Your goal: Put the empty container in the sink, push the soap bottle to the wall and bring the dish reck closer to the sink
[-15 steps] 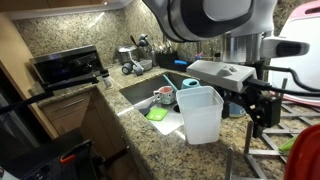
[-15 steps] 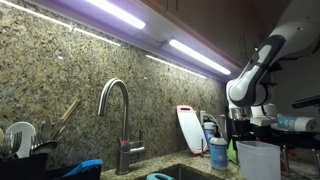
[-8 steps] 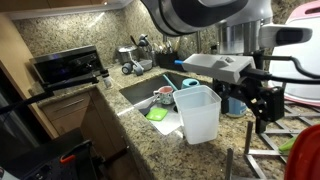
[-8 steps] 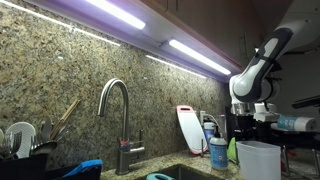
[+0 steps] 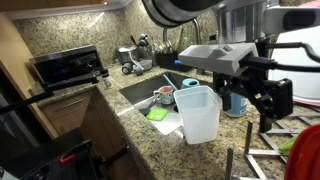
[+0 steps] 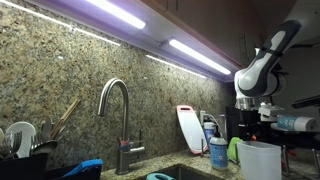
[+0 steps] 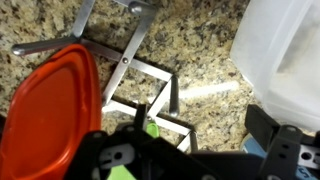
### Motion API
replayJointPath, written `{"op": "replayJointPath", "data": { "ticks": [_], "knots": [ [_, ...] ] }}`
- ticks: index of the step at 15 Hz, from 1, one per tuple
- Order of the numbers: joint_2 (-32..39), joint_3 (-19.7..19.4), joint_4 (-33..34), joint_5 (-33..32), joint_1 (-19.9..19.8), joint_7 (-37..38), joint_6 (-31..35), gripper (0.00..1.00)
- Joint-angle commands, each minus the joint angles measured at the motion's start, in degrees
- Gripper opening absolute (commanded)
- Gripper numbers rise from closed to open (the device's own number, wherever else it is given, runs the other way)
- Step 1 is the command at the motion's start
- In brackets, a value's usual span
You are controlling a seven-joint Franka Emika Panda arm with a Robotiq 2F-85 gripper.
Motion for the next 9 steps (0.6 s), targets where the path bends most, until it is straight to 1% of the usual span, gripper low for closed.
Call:
{"op": "replayJointPath", "data": {
  "ticks": [1, 5, 9],
  "knots": [
    [-1.3, -0.5, -1.2, -0.7, -0.2, 0.7, 0.1, 1.0],
    [-0.8, -0.7, -0.9, -0.9, -0.5, 1.2, 0.0, 1.0],
    [-2.6, -0.6, -2.4, -0.8, -0.3, 1.1, 1.1, 1.0]
  ]
}}
